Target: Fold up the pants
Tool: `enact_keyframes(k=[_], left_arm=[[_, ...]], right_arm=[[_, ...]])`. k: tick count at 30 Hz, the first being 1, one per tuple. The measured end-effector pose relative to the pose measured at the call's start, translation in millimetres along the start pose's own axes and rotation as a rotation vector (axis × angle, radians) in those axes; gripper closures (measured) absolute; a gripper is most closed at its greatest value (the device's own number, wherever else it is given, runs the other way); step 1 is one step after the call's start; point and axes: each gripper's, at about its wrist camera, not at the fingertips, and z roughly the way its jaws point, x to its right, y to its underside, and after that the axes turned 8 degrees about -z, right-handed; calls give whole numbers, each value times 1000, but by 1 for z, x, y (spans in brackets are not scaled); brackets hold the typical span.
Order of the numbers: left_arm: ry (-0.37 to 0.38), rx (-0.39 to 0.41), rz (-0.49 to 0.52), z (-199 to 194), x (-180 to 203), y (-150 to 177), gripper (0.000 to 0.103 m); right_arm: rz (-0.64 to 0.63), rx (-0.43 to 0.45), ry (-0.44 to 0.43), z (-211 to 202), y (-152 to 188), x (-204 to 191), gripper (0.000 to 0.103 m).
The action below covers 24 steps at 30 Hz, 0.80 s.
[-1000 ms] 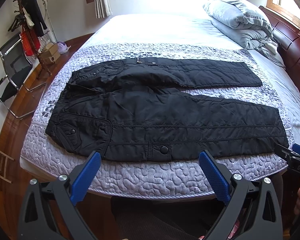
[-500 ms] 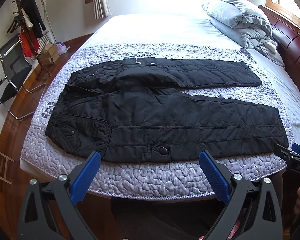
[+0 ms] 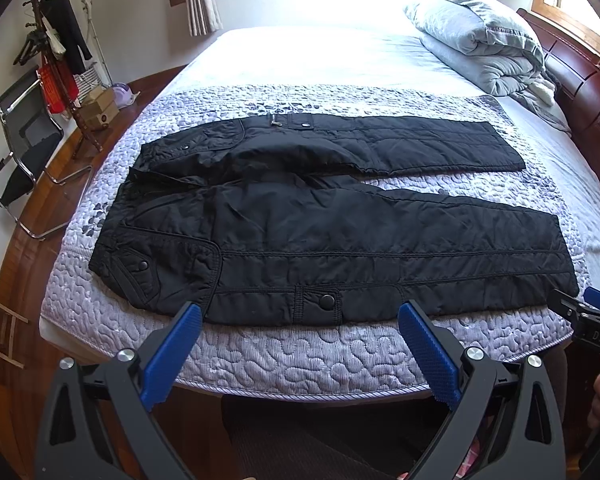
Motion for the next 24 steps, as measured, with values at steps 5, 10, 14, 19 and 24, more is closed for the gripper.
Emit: enact_keyframes(k=[5,10,14,19,24], left_arm=[[-4,-18,-7,9,-1,-1,4],[-4,-31,-12,18,-1,-6,4],[16,-29,-33,27,-8,-21,4],[116,27,-140,45,-56,-76,4],[84,3,-292,100,-142,-162,4]], right_arm=[[-11,6,13,2,-3,1,2],[-28,21,45,3,-11,3,2],[-45,60,28,5,-26,10,2],[-98,187,-13,3,-97,55,2],[-124,199,-30,45,-213,134,2]])
